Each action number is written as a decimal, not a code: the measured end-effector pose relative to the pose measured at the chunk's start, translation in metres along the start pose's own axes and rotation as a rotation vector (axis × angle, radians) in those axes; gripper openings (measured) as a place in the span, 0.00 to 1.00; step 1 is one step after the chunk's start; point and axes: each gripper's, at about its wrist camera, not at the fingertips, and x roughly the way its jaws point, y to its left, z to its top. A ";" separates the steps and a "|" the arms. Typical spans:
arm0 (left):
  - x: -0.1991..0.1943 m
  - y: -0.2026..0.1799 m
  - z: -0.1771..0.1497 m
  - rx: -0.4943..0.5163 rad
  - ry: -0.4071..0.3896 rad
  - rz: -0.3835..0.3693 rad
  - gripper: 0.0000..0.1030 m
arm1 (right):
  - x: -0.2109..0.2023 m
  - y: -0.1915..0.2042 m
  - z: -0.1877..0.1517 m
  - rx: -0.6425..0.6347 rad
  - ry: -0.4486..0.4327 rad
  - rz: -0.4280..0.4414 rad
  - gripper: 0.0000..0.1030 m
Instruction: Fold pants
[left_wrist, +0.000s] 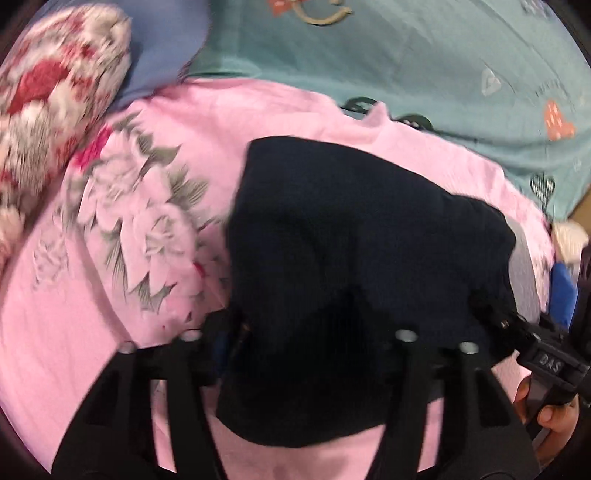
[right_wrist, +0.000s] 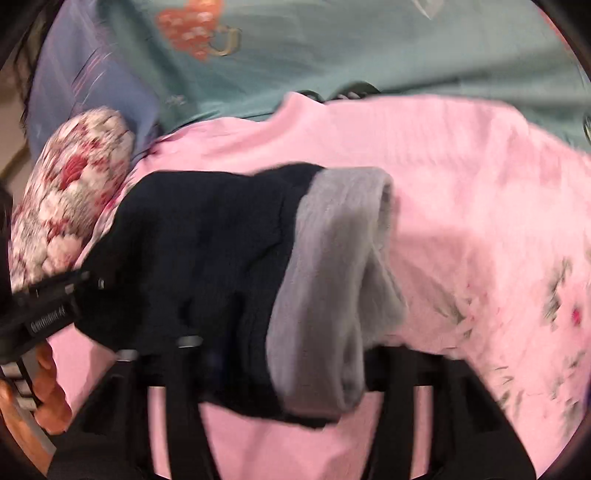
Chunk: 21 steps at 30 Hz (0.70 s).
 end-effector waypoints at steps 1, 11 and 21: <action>-0.001 0.005 -0.001 -0.014 -0.003 -0.020 0.69 | -0.002 -0.002 -0.001 -0.011 -0.009 0.008 0.81; -0.074 -0.022 -0.029 0.009 -0.097 0.112 0.98 | -0.075 0.034 -0.010 -0.148 -0.082 -0.213 0.81; -0.134 -0.043 -0.102 0.104 -0.138 0.153 0.98 | -0.144 0.072 -0.074 -0.161 -0.140 -0.321 0.83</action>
